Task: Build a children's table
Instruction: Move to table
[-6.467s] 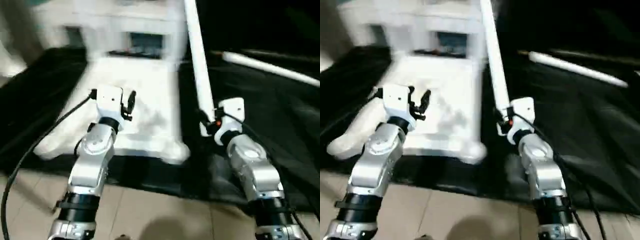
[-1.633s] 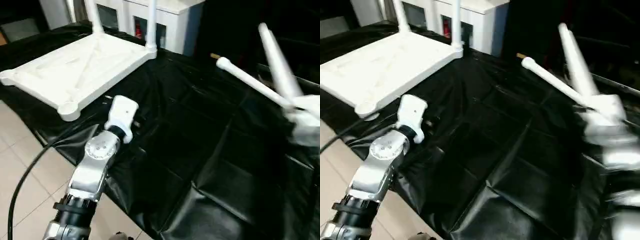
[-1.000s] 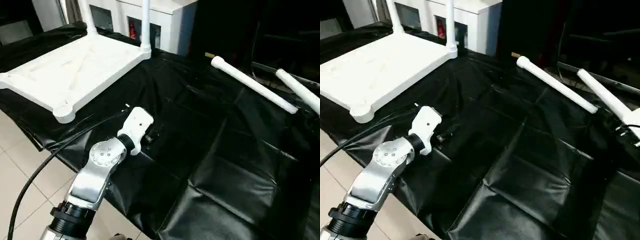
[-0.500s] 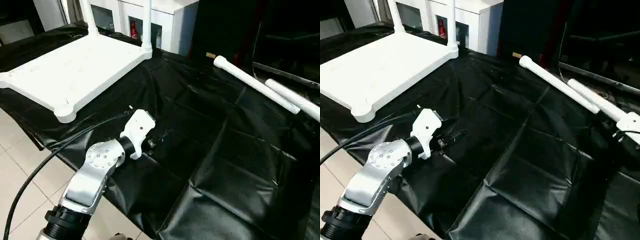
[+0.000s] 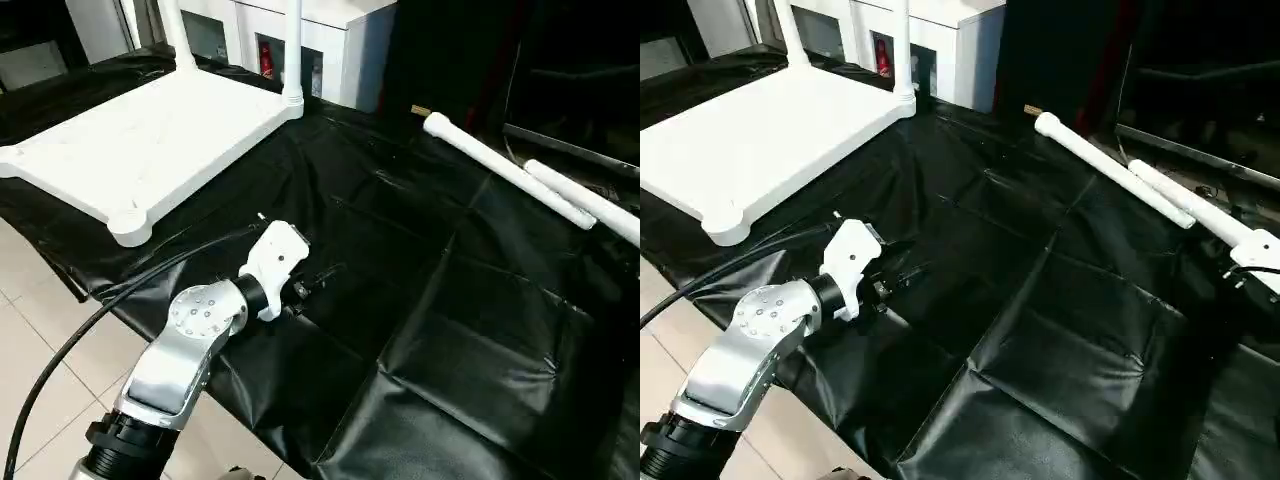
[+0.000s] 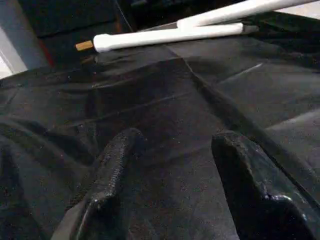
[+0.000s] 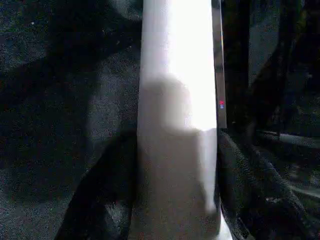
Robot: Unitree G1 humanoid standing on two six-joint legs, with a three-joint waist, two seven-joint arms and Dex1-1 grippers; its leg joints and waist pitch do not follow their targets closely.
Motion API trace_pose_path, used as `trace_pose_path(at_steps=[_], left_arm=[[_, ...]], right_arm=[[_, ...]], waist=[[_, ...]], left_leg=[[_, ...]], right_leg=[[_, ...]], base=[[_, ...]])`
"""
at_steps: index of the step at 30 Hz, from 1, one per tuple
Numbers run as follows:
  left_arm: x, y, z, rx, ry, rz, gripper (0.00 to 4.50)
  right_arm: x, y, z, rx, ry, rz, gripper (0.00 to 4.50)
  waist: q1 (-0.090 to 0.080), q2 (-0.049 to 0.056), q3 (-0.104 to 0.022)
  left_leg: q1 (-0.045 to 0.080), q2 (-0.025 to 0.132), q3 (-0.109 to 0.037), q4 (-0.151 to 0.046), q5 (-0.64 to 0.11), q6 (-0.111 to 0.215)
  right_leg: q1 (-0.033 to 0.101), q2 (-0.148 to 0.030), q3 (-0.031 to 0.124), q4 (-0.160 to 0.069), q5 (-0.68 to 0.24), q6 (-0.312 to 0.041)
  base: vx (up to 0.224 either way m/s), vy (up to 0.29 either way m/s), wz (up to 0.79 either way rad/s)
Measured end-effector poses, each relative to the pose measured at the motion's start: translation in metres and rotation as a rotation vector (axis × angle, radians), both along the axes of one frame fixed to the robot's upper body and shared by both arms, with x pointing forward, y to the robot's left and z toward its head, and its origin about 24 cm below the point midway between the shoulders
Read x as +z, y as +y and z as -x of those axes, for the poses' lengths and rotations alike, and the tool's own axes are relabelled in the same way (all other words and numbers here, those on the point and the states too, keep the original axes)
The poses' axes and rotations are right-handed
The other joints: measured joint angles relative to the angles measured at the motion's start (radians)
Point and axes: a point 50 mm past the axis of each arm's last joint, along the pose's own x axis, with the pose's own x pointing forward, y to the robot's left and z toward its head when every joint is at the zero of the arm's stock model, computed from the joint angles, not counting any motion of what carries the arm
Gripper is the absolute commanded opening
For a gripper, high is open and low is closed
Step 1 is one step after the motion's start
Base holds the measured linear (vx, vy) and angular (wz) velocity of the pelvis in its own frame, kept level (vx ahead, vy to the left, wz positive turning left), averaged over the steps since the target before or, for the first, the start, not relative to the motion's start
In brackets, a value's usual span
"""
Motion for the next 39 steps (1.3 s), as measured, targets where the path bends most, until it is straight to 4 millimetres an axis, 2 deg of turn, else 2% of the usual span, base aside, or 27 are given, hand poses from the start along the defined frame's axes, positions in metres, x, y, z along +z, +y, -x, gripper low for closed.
trace_pose_path(at_steps=[3,7,15,21,28,33,39], left_arm=[[0.0,0.0,0.0,0.001,0.0,-0.001,2.64],[0.0,0.001,0.0,0.002,0.0,-0.003,2.64],[0.0,0.001,0.0,0.004,-0.003,-0.008,2.64],[0.0,0.001,0.0,0.006,-0.009,-0.011,2.64],[0.001,0.001,0.0,0.005,-0.014,-0.011,2.64],[0.001,0.001,0.0,0.006,-0.017,-0.012,2.64],[0.001,0.002,-0.001,0.014,-0.024,-0.018,2.64]], right_arm=[[-0.008,0.0,0.005,0.002,0.03,-0.008,1.93],[-0.018,0.009,0.001,0.038,0.037,-0.049,1.93],[-0.03,0.02,0.0,0.065,0.028,-0.127,1.93],[-0.04,0.039,-0.01,0.14,0.017,-0.187,1.93],[-0.051,0.067,-0.02,0.241,0.014,-0.239,1.93],[-0.053,0.077,-0.024,0.284,0.008,-0.245,1.93],[-0.058,0.086,-0.026,0.308,0.003,-0.259,1.93]], waist=[[0.0,0.0,0.0],[-0.013,0.0,0.0],[-0.027,0.0,0.0],[-0.034,0.0,0.0],[-0.032,0.0,0.0],[-0.031,-0.002,0.0],[-0.035,-0.009,-0.003]], left_leg=[[0.0,0.0,0.0,0.0,0.0,0.0],[0.001,0.0,0.0,0.001,0.0,0.0],[0.0,0.0,0.0,0.001,0.0,0.0],[0.001,0.001,0.0,0.002,0.0,0.0],[0.0,0.001,0.0,0.002,0.0,0.0],[0.001,0.001,0.0,0.002,0.0,0.0],[0.001,0.002,0.0,0.002,0.0,0.0]], right_leg=[[0.0,0.0,0.0,0.0,0.0,0.0],[0.0,0.0,0.0,0.0,0.0,0.0],[0.0,0.0,0.0,0.0,0.0,0.0],[0.0,0.0,-0.001,0.0,0.0,0.002],[0.0,0.0,-0.001,0.0,0.0,0.001],[0.0,0.0,-0.001,0.0,0.0,0.001],[0.0,0.0,-0.001,0.0,0.0,0.002]], base=[[0.0,0.0,0.0],[0.0,0.0,0.0],[0.0,0.0,0.0],[0.0,0.0,0.0],[0.0,0.0,0.0],[0.0,0.0,0.0],[0.0,0.0,0.0]])
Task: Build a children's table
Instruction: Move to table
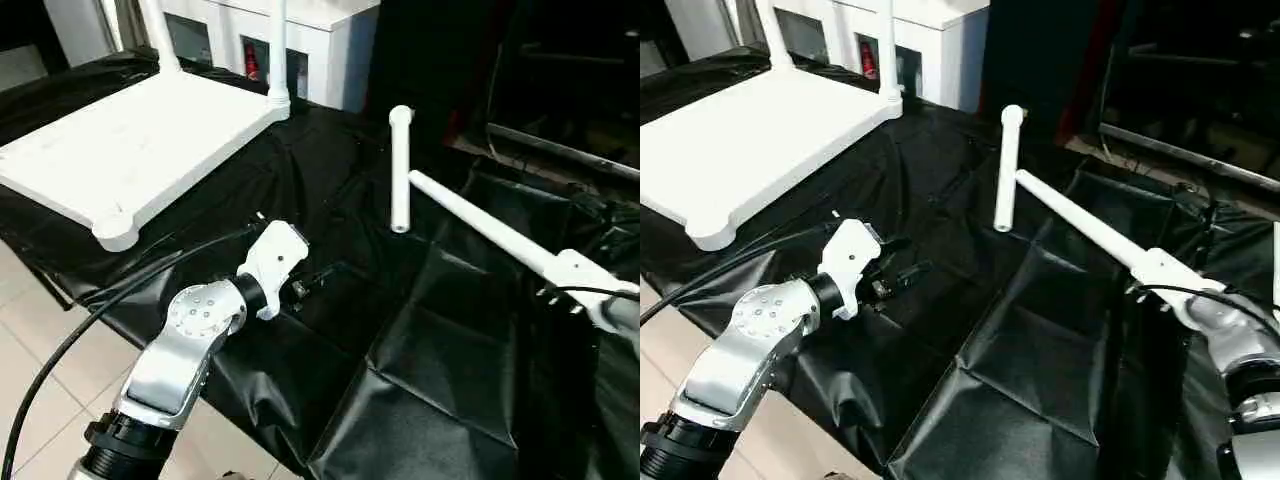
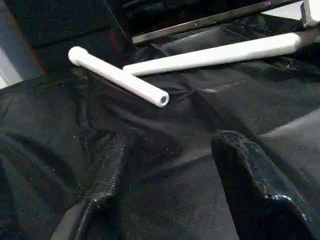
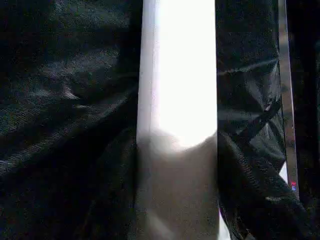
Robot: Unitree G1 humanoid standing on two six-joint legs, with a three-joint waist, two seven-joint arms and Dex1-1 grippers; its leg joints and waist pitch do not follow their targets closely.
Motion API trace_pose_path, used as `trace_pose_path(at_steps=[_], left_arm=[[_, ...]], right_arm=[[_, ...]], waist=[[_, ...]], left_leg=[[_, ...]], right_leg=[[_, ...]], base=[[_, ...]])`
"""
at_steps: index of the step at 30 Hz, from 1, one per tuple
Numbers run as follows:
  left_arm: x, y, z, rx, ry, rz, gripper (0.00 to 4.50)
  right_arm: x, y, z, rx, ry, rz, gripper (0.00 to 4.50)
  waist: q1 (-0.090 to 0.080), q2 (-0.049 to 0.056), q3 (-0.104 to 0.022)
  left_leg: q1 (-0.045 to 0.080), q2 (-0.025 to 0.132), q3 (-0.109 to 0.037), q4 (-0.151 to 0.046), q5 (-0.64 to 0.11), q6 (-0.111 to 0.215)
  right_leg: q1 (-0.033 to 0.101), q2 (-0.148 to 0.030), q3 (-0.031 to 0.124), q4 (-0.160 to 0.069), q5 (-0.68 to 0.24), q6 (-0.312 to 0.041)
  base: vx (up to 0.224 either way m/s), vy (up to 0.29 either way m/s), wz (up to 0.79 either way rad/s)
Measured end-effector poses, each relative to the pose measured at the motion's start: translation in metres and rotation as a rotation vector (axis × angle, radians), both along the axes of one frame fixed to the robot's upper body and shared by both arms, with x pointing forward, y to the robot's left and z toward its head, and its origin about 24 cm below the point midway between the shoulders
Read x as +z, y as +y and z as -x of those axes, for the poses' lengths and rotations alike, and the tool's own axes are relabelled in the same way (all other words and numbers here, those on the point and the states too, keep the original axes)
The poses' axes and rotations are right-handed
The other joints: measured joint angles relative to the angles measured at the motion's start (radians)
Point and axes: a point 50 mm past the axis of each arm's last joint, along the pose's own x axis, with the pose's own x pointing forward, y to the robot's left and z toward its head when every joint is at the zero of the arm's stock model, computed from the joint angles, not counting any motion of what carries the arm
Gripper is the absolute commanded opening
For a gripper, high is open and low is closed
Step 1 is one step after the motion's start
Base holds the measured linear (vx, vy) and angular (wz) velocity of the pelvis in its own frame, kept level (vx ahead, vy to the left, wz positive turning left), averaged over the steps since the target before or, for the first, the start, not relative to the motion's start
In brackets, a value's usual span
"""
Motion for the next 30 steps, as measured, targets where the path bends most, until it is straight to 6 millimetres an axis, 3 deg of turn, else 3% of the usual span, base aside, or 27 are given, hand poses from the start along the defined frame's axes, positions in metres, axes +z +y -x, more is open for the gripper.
trace_pose_path(at_steps=[11,21,26,30], left_arm=[[0.0,0.0,0.0,0.001,-0.01,-0.004,2.64],[0.001,0.0,-0.001,0.0,-0.017,-0.007,2.64],[0.001,0.0,-0.001,-0.001,-0.021,-0.006,2.64],[0.001,0.0,-0.001,-0.001,-0.023,-0.005,2.64]], right_arm=[[-0.005,0.019,-0.007,0.072,-0.048,-0.028,1.93],[-0.009,0.039,-0.013,0.135,-0.067,-0.049,1.93],[-0.008,0.067,-0.021,0.235,-0.103,-0.087,1.93],[-0.006,0.081,-0.02,0.316,-0.142,-0.114,1.93]], waist=[[-0.015,-0.002,0.0],[-0.018,-0.006,-0.003],[-0.021,-0.006,-0.003],[-0.011,-0.006,-0.003]], left_leg=[[0.002,0.001,0.0,0.0,0.0,0.0],[0.005,0.002,0.0,0.0,0.0,-0.001],[0.005,0.002,-0.001,0.0,0.0,-0.001],[0.003,0.002,-0.001,0.0,0.0,-0.001]], right_leg=[[0.0,0.0,-0.001,0.0,0.0,0.0],[-0.001,0.0,-0.002,0.0,0.0,0.0],[-0.003,0.0,-0.002,0.0,0.0,0.0],[-0.004,0.0,-0.002,0.0,0.0,-0.001]], base=[[0.0,0.0,0.0],[0.0,0.0,0.0],[0.0,0.0,0.0],[0.0,0.0,0.0]])
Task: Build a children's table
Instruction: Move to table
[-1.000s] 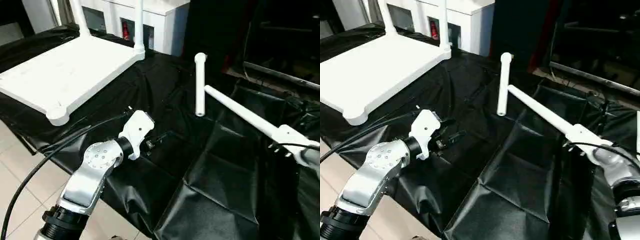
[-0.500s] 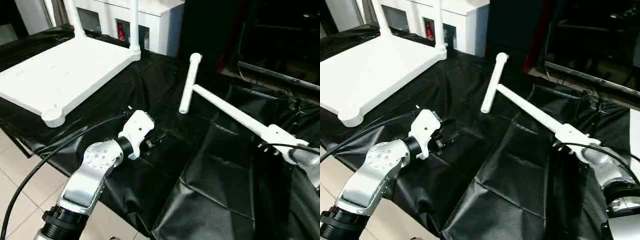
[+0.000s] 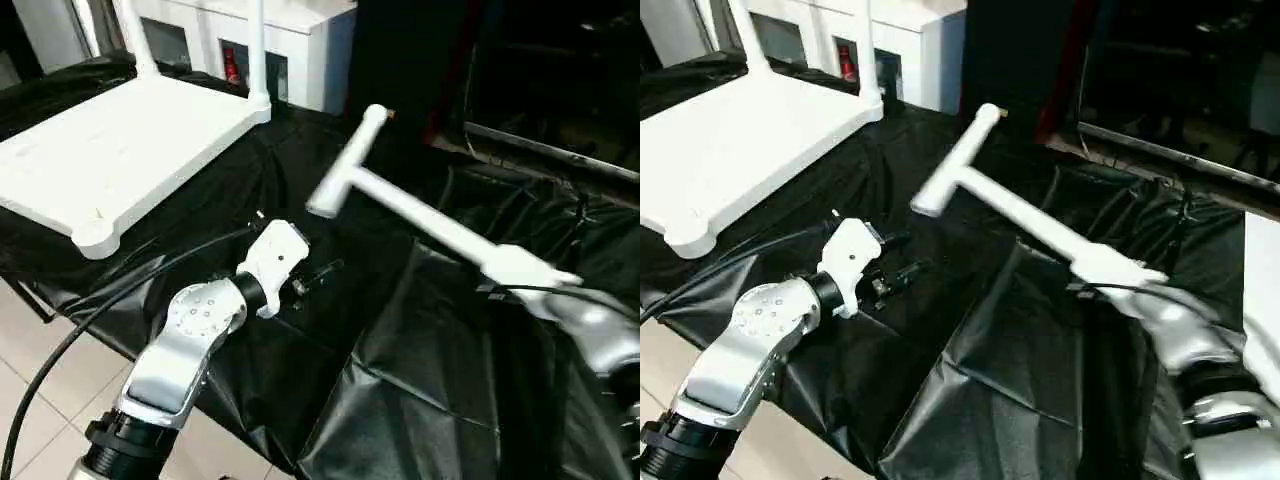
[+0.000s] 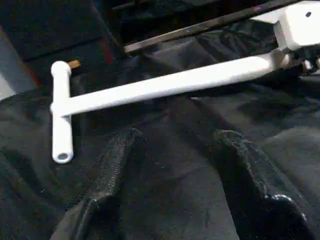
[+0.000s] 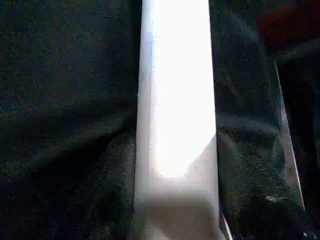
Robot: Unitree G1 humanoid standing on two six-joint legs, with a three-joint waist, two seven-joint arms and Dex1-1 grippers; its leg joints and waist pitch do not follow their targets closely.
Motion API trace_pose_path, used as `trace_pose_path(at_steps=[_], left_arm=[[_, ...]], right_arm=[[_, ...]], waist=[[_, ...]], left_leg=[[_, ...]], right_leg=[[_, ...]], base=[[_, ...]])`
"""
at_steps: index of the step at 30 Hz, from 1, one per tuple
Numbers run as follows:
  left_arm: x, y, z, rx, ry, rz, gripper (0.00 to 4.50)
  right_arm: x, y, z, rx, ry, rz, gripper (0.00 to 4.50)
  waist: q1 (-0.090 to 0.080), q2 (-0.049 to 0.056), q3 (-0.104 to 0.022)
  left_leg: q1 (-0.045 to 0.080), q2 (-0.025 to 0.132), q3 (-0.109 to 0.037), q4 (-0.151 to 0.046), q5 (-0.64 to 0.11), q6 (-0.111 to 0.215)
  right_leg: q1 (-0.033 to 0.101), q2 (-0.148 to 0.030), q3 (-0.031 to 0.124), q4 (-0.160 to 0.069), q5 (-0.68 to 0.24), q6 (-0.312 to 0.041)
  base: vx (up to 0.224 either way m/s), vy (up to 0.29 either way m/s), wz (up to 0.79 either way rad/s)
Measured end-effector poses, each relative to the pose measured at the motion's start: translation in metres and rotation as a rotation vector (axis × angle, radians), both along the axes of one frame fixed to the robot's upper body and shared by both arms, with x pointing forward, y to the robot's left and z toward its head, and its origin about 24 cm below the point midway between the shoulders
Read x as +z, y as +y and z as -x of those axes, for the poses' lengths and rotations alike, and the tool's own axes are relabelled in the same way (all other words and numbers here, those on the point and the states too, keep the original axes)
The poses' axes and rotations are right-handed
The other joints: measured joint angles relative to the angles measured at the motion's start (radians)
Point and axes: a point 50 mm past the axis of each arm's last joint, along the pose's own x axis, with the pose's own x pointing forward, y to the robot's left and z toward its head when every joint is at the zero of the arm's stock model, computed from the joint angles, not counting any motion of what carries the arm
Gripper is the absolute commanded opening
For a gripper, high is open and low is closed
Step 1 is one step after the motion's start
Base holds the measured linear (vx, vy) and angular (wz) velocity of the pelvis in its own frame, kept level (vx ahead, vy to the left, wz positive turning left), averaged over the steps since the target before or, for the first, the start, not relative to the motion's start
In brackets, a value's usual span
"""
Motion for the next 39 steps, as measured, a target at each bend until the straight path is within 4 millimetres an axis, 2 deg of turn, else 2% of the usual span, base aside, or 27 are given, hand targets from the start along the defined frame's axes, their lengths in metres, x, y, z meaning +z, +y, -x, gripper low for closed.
trace_pose_path(at_steps=[7,11,20,24,28,33,36,37,39], left_arm=[[0.0,0.0,0.0,0.002,0.0,0.001,2.64],[0.0,0.0,-0.001,0.005,-0.002,0.001,2.64],[0.0,-0.002,-0.002,0.03,-0.009,0.016,2.64],[0.0,0.004,-0.012,0.145,-0.028,0.034,2.64],[0.006,0.019,-0.025,0.347,-0.07,0.095,2.64],[0.01,0.027,-0.028,0.446,-0.117,0.109,2.64],[0.014,0.025,-0.03,0.461,-0.135,0.126,2.64],[0.017,0.023,-0.031,0.457,-0.147,0.134,2.64],[0.02,0.022,-0.032,0.453,-0.163,0.14,2.64]], right_arm=[[0.002,0.011,0.003,0.056,-0.043,-0.035,1.93],[0.008,0.012,0.005,0.051,-0.095,-0.074,1.93],[0.046,0.022,0.0,0.017,-0.334,-0.317,1.93],[0.035,0.025,0.004,-0.078,-0.28,-0.43,1.93],[0.023,0.03,0.01,-0.257,-0.235,-0.654,1.93],[0.033,0.033,0.012,-0.41,-0.284,-0.851,1.93],[0.04,0.034,0.012,-0.449,-0.317,-0.914,1.93],[0.042,0.032,0.013,-0.467,-0.334,-0.929,1.93],[0.044,0.031,0.013,-0.488,-0.351,-0.945,1.93]], waist=[[0.021,0.002,0.001],[0.024,0.005,0.003],[0.021,0.006,0.003],[0.024,0.006,0.003],[0.023,0.005,0.004],[0.022,0.006,0.004],[0.04,0.005,0.004],[0.056,0.007,0.003],[0.075,0.013,0.0]], left_leg=[[-0.002,0.0,0.0,-0.001,-0.001,0.001],[-0.002,0.0,0.0,-0.002,-0.001,0.001],[-0.001,0.0,0.0,-0.002,-0.001,0.0],[-0.001,0.0,0.0,-0.002,0.0,0.0],[-0.002,0.0,0.0,-0.002,0.0,0.001],[-0.002,0.0,0.001,-0.004,0.0,0.001],[-0.006,-0.004,0.001,-0.003,0.0,0.004],[-0.01,-0.006,-0.002,0.007,-0.005,0.018],[-0.02,-0.012,-0.019,0.044,-0.028,0.056]], right_leg=[[0.0,0.0,0.0,-0.001,0.003,-0.005],[0.0,0.0,0.0,-0.001,0.003,-0.005],[0.0,0.0,0.0,-0.001,0.001,0.0],[0.0,0.0,0.0,-0.001,0.001,0.0],[0.0,0.0,0.001,-0.002,0.001,0.001],[-0.001,0.0,0.001,-0.004,0.002,0.002],[0.0,-0.004,0.004,-0.004,0.002,0.004],[0.0,-0.008,0.006,-0.004,0.002,0.009],[0.0,-0.014,0.01,-0.003,0.003,0.019]], base=[[0.0,0.0,0.0],[0.0,0.0,0.0],[0.0,0.0,0.0],[0.0,0.0,0.0],[0.0,0.0,0.0],[0.0,0.0,0.0],[0.0,0.0,0.0],[0.0,0.0,0.0],[0.001,0.068,-0.03]])
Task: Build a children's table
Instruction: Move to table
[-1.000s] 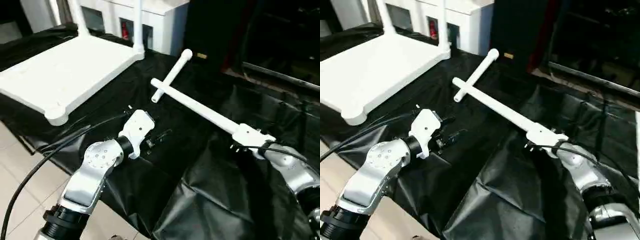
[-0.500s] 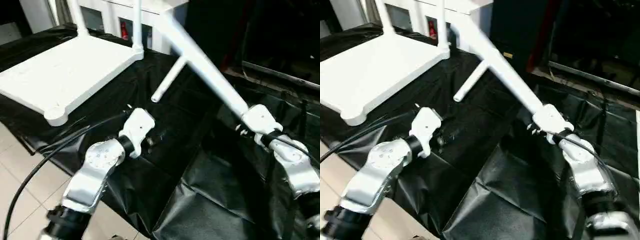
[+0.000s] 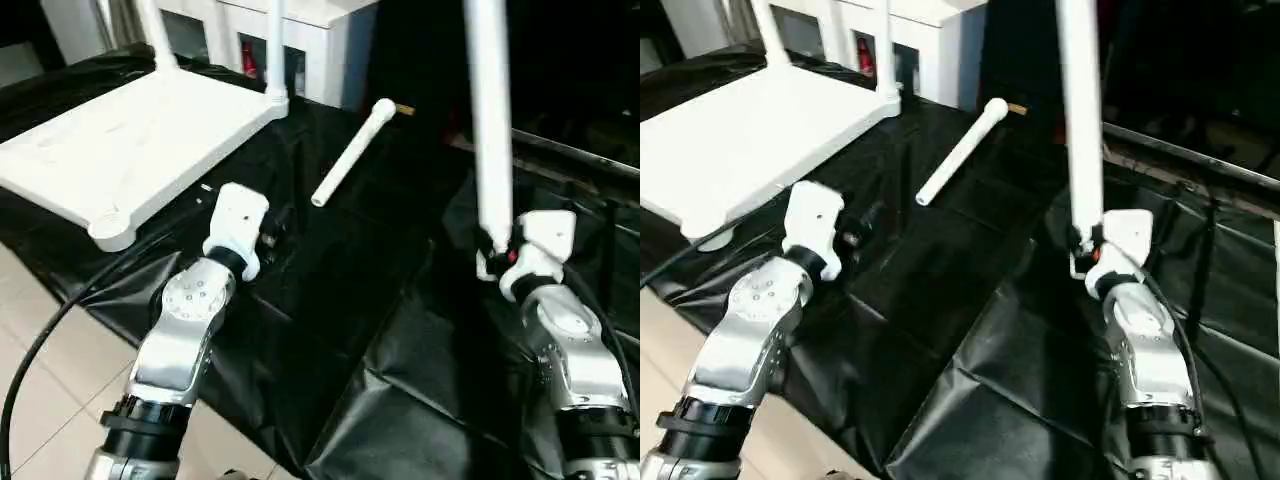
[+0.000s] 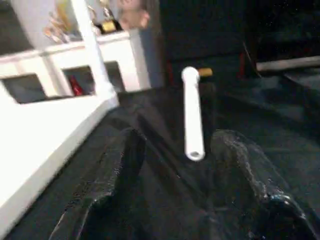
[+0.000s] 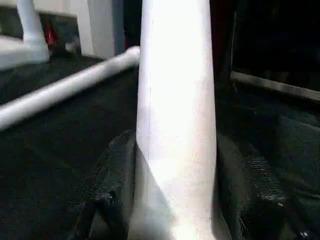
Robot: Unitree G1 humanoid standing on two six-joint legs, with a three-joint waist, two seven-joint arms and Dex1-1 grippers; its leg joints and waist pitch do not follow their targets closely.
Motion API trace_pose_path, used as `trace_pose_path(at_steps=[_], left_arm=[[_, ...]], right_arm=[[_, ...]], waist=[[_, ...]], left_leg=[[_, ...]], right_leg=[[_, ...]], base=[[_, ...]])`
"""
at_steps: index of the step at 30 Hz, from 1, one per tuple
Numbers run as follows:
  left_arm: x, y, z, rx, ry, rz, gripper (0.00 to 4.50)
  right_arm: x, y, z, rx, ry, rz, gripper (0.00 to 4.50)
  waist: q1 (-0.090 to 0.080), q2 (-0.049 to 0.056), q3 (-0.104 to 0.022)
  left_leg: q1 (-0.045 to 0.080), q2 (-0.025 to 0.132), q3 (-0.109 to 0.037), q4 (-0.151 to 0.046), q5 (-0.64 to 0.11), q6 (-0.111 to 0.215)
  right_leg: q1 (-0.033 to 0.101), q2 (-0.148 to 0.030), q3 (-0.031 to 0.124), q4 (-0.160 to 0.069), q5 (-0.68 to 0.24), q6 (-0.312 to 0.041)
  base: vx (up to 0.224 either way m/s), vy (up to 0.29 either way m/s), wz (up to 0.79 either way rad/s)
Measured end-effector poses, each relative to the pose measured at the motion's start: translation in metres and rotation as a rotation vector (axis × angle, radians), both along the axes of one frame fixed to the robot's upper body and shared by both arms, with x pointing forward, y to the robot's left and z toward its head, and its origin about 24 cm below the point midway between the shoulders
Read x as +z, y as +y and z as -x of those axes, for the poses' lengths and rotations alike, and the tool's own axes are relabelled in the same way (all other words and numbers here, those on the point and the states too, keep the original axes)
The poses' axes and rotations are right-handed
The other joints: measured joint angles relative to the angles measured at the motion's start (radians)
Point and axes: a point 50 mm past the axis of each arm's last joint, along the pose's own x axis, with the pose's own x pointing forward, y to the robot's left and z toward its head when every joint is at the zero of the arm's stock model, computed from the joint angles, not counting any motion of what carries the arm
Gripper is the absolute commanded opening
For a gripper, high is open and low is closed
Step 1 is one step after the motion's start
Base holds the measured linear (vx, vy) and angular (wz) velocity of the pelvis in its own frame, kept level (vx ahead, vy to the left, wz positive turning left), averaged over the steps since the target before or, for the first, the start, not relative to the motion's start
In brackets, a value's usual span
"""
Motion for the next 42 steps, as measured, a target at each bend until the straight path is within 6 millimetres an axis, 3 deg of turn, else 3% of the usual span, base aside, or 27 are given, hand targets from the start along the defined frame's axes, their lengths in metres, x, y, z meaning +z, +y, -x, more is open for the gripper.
trace_pose_path(at_steps=[1,3,5,7,10,11,12,13,14,15,18,19,20,21,23,24,26,27,28,30,32,36,37,38,39,41,42], left_arm=[[0.0,0.001,0.0,0.008,-0.006,-0.003,2.64],[0.0,0.001,0.0,0.012,-0.007,-0.004,2.64],[-0.002,0.008,-0.001,0.038,0.0,-0.009,2.64],[0.0,0.015,-0.002,0.068,-0.007,-0.017,2.64],[0.001,0.016,-0.002,0.072,-0.013,-0.011,2.64],[0.001,0.012,-0.002,0.06,-0.011,-0.006,2.64],[0.0,0.009,-0.002,0.046,-0.008,-0.007,2.64],[0.0,0.005,-0.001,0.032,-0.007,-0.007,2.64],[0.0,0.004,-0.001,0.027,-0.007,-0.009,2.64],[0.0,0.006,-0.001,0.032,-0.007,-0.012,2.64],[0.0,0.014,-0.001,0.06,-0.009,-0.021,2.64],[0.001,0.016,-0.001,0.065,-0.013,-0.02,2.64],[0.002,0.016,-0.002,0.067,-0.018,-0.02,2.64],[0.005,0.014,-0.003,0.064,-0.027,-0.015,2.64],[-0.001,0.006,0.001,0.039,-0.007,-0.006,2.64],[-0.003,0.007,0.002,0.041,-0.001,-0.006,2.64],[-0.001,0.007,0.002,0.043,-0.01,-0.007,2.64],[0.002,0.007,0.002,0.041,-0.019,-0.006,2.64],[0.002,0.009,0.003,0.047,-0.022,-0.011,2.64],[-0.004,0.021,0.005,0.087,-0.001,-0.027,2.64],[-0.003,0.026,0.004,0.109,-0.002,-0.023,2.64],[-0.003,0.019,0.004,0.093,0.003,-0.012,2.64],[-0.004,0.014,0.005,0.074,0.004,-0.01,2.64],[-0.005,0.013,0.005,0.072,0.009,-0.012,2.64],[-0.004,0.014,0.005,0.072,0.007,-0.014,2.64],[0.0,0.013,0.004,0.07,-0.006,-0.014,2.64],[0.0,0.013,0.004,0.07,-0.007,-0.017,2.64]], right_arm=[[0.001,0.0,0.0,-0.012,0.0,-0.02,1.93],[0.002,0.003,0.0,-0.009,0.003,-0.04,1.93],[0.001,0.015,-0.002,0.024,0.012,-0.073,1.93],[0.002,0.024,-0.001,0.054,0.013,-0.088,1.93],[0.001,0.02,0.002,0.034,0.033,-0.09,1.93],[0.0,0.018,0.003,0.026,0.04,-0.089,1.93],[0.0,0.017,0.003,0.022,0.045,-0.089,1.93],[-0.001,0.016,0.004,0.018,0.049,-0.088,1.93],[-0.003,0.016,0.005,0.016,0.058,-0.091,1.93],[-0.004,0.018,0.005,0.021,0.07,-0.096,1.93],[-0.006,0.024,0.005,0.04,0.084,-0.103,1.93],[-0.005,0.025,0.005,0.041,0.083,-0.103,1.93],[-0.004,0.025,0.004,0.045,0.078,-0.103,1.93],[0.0,0.023,0.004,0.043,0.068,-0.091,1.93],[-0.004,0.02,0.005,0.033,0.09,-0.097,1.93],[-0.005,0.022,0.005,0.039,0.097,-0.099,1.93],[-0.004,0.025,0.004,0.068,0.096,-0.096,1.93],[-0.004,0.026,0.004,0.08,0.095,-0.093,1.93],[-0.005,0.03,0.004,0.103,0.099,-0.098,1.93],[-0.006,0.048,0.002,0.175,0.103,-0.103,1.93],[-0.005,0.058,0.001,0.215,0.101,-0.104,1.93],[-0.001,0.055,-0.001,0.21,0.086,-0.096,1.93],[-0.005,0.052,0.0,0.196,0.105,-0.096,1.93],[-0.007,0.053,0.0,0.194,0.111,-0.099,1.93],[-0.007,0.053,0.0,0.193,0.109,-0.099,1.93],[-0.006,0.051,0.0,0.188,0.105,-0.096,1.93],[-0.007,0.051,0.0,0.182,0.107,-0.1,1.93]], waist=[[0.013,0.007,-0.003],[0.016,0.012,-0.004],[0.011,0.011,-0.001],[-0.001,0.004,0.001],[-0.027,-0.009,0.003],[-0.019,-0.009,0.004],[-0.012,-0.008,0.005],[-0.016,-0.002,0.006],[-0.029,0.0,0.005],[-0.06,0.0,0.005],[-0.108,-0.006,0.003],[-0.112,-0.02,-0.005],[-0.109,-0.041,-0.014],[-0.086,-0.064,-0.019],[-0.053,-0.055,-0.019],[-0.05,-0.058,-0.017],[-0.045,-0.052,-0.017],[-0.045,-0.038,-0.019],[-0.05,-0.019,-0.011],[-0.076,-0.016,-0.009],[-0.07,-0.016,-0.007],[-0.038,-0.039,-0.007],[-0.022,-0.033,-0.007],[-0.02,-0.036,-0.005],[-0.021,-0.033,-0.004],[-0.023,-0.009,-0.006],[-0.03,-0.006,-0.002]], left_leg=[[-0.01,-0.001,-0.034,0.03,-0.021,0.034],[-0.013,-0.013,-0.032,0.027,-0.027,0.03],[0.02,-0.018,0.038,0.001,-0.022,-0.004],[0.042,-0.009,0.141,-0.014,-0.031,0.015],[0.06,-0.002,0.233,-0.005,-0.052,0.041],[0.056,-0.01,0.214,0.024,-0.079,0.038],[0.052,-0.028,0.165,0.059,-0.111,0.033],[0.04,-0.06,0.066,0.105,-0.146,0.022],[0.041,-0.076,0.048,0.114,-0.156,0.026],[0.049,-0.084,0.055,0.106,-0.158,0.043],[0.071,-0.084,0.125,0.031,-0.123,0.069],[0.088,-0.093,0.17,-0.021,-0.105,0.063],[0.096,-0.114,0.209,-0.047,-0.1,0.023],[0.069,-0.137,0.192,-0.002,-0.12,-0.084],[0.027,-0.135,-0.025,0.145,-0.129,-0.125],[0.027,-0.117,-0.075,0.147,-0.129,-0.125],[0.023,-0.062,-0.117,0.078,-0.121,-0.131],[0.023,-0.034,-0.122,0.017,-0.109,-0.115],[0.019,-0.022,-0.109,0.023,-0.053,-0.079],[0.024,-0.041,-0.091,0.005,-0.038,-0.038],[0.024,-0.07,-0.072,-0.017,-0.018,-0.001],[-0.007,-0.133,-0.006,-0.011,-0.007,0.049],[-0.035,-0.133,-0.065,0.113,-0.028,0.042],[-0.037,-0.126,-0.098,0.158,-0.036,0.014],[-0.027,-0.099,-0.112,0.146,-0.052,-0.016],[0.017,-0.024,-0.119,0.02,-0.06,-0.061],[0.018,-0.018,-0.097,0.021,-0.048,-0.074]], right_leg=[[0.0,-0.007,0.009,0.0,0.003,0.011],[0.0,-0.026,0.018,-0.003,0.006,0.018],[-0.014,-0.031,0.055,-0.015,0.002,-0.002],[-0.04,-0.063,0.04,0.013,-0.028,-0.059],[-0.057,-0.083,0.056,0.007,-0.029,-0.052],[-0.05,-0.086,0.076,-0.013,-0.009,0.013],[-0.043,-0.087,0.093,-0.026,0.021,0.064],[-0.043,-0.088,0.104,-0.037,0.04,0.096],[-0.042,-0.086,0.117,-0.045,0.039,0.097],[-0.051,-0.07,0.122,-0.048,0.017,0.085],[-0.096,-0.057,-0.038,0.135,-0.08,-0.015],[-0.067,-0.035,-0.093,0.116,-0.068,-0.038],[-0.03,-0.026,-0.109,0.071,-0.062,-0.073],[-0.022,-0.03,-0.062,0.052,-0.058,-0.059],[-0.022,-0.017,-0.024,0.046,-0.037,-0.036],[-0.015,-0.014,-0.003,0.037,-0.028,-0.027],[-0.009,-0.015,0.021,0.006,0.002,-0.004],[-0.008,-0.02,0.01,-0.005,0.013,0.007],[-0.002,-0.024,0.003,-0.018,0.02,0.015],[-0.016,-0.024,0.001,0.03,-0.046,-0.068],[-0.02,-0.002,-0.044,0.122,-0.077,-0.071],[-0.002,-0.004,-0.011,0.073,-0.085,-0.013],[-0.004,-0.011,0.002,0.066,-0.07,-0.002],[-0.001,-0.026,0.002,0.058,-0.06,0.007],[0.002,-0.037,0.002,0.04,-0.045,0.016],[0.007,-0.043,-0.001,0.007,-0.013,0.029],[0.007,-0.05,-0.001,-0.003,-0.008,0.034]], base=[[0.003,0.136,-0.05],[-0.02,0.238,0.0],[-0.04,0.241,-0.09],[-0.019,0.241,-0.39],[-0.028,0.206,-0.38],[0.026,0.315,-0.58],[0.05,0.399,-0.91],[0.05,0.399,-0.91],[0.003,0.306,-0.83],[-0.05,0.292,-0.62],[-0.04,0.268,-0.63],[-0.023,0.23,-0.71],[0.058,0.193,-0.8],[0.092,0.108,-0.98],[0.056,0.119,-0.95],[-0.043,0.221,-0.59],[-0.059,0.244,-0.5],[-0.078,0.352,-0.21],[-0.078,0.352,-0.21],[-0.061,0.329,0.0],[-0.07,0.272,0.01],[-0.106,0.204,-0.08],[-0.106,0.202,-0.11],[-0.096,0.213,-0.22],[-0.102,0.252,-0.13],[-0.093,0.298,-0.05],[-0.071,0.354,0.12]])
